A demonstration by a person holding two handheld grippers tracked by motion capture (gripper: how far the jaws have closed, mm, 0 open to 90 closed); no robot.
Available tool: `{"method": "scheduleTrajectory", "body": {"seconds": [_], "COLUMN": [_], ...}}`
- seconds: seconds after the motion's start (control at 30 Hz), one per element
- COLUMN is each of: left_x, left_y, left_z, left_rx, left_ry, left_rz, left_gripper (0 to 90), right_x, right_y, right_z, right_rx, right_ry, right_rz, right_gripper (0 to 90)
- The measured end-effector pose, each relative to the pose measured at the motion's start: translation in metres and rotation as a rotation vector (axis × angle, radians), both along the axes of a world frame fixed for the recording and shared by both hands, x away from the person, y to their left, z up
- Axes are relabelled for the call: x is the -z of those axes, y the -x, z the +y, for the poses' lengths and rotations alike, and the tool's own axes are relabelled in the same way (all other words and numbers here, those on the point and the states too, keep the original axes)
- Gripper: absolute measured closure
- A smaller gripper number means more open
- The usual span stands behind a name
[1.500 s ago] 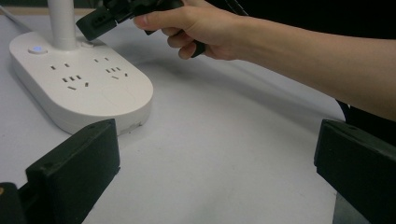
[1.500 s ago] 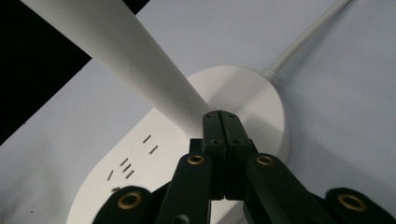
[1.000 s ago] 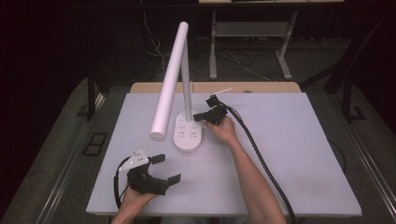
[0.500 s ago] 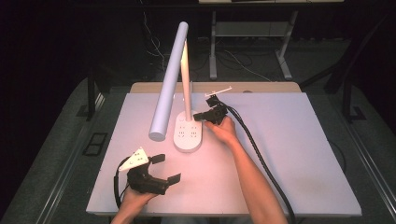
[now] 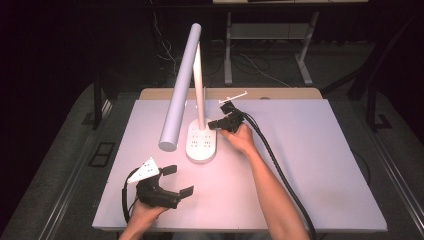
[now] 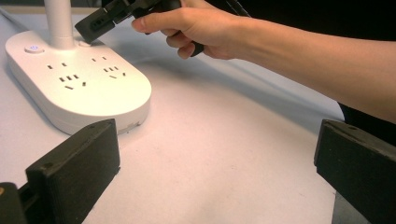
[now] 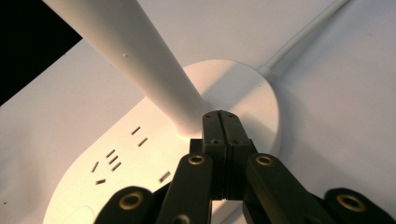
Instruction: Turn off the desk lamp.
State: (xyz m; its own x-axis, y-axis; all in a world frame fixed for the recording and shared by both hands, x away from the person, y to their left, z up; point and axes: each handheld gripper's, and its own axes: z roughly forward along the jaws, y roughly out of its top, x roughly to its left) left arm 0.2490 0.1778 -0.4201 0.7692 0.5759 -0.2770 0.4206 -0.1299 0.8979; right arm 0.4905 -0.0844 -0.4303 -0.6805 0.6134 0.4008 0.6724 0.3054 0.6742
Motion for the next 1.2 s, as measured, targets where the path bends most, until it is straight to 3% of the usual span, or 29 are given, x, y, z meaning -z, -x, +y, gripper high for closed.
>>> {"method": "scheduleTrajectory", "body": {"seconds": [0.43, 0.8, 0.93, 1.2], "left_x": [0.0002, 0.0, 0.0004, 0.0003], "left_y": [0.0007, 0.0008, -0.0007, -0.0005], "left_z": [-0.0013, -0.001, 0.0002, 0.0009], "left_rx": [0.006, 0.003, 0.003, 0.0], "left_ry": [-0.007, -0.003, -0.005, -0.005], "left_rz": [0.002, 0.0, 0.002, 0.003], "left_gripper": [0.0, 0.0, 0.0, 0.0], "right_x": [0.0019, 0.0027, 0.0038, -0.0038], "right_y": [-0.0011, 0.0012, 0.0008, 0.0046], "right_z": [-0.0016, -0.0007, -0.0009, 0.0014], "right_rx": [0.006, 0.01, 0.015, 0.009], "right_ry": [-0.013, -0.007, -0.044, -0.042], "right_rz": [0.013, -0.007, 0.008, -0.023], "right_gripper": [90.0, 90.0, 90.0, 90.0]}}
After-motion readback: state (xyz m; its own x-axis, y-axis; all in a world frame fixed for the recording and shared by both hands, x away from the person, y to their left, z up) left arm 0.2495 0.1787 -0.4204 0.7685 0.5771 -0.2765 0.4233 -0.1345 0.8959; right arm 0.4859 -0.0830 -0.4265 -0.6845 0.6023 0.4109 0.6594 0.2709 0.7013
